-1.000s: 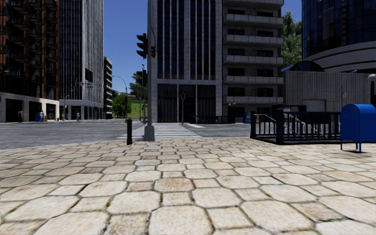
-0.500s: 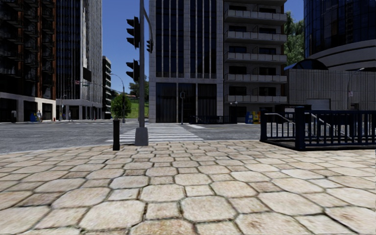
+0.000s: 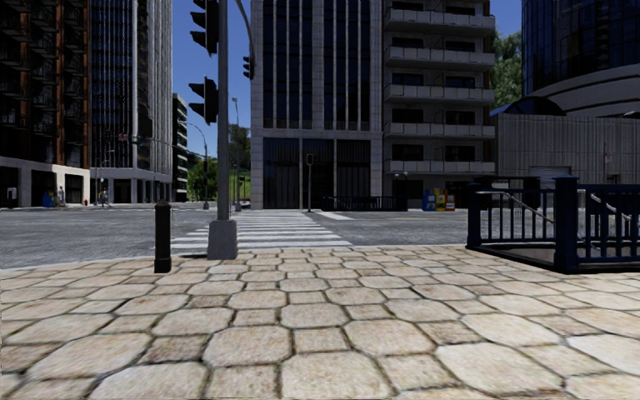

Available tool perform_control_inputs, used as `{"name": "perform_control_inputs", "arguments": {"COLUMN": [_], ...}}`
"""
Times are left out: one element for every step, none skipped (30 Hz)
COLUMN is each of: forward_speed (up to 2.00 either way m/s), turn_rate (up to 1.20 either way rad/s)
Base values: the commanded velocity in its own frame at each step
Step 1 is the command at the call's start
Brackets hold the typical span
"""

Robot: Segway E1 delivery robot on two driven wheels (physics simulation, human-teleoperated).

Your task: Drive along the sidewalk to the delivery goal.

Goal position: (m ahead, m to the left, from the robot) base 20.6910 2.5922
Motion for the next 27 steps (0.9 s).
{"name": "perform_control_inputs", "arguments": {"forward_speed": [2.00, 2.00, 2.00, 2.00, 2.00, 2.00, 2.00, 2.00, 2.00, 2.00, 2.00, 2.00, 2.00, 2.00, 2.00, 2.00, 2.00, 2.00, 2.00, 2.00, 2.00, 2.00, 2.00, 2.00, 2.00, 2.00, 2.00], "turn_rate": [0.00, 0.00, 0.00, 0.00, 0.00, 0.00, 0.00, 0.00, 0.00, 0.00, 0.00, 0.00, 0.00, 0.00, 0.00, 0.00, 0.00, 0.00, 0.00, 0.00, 0.00, 0.00, 0.00, 0.00, 0.00, 0.00, 0.00]}}
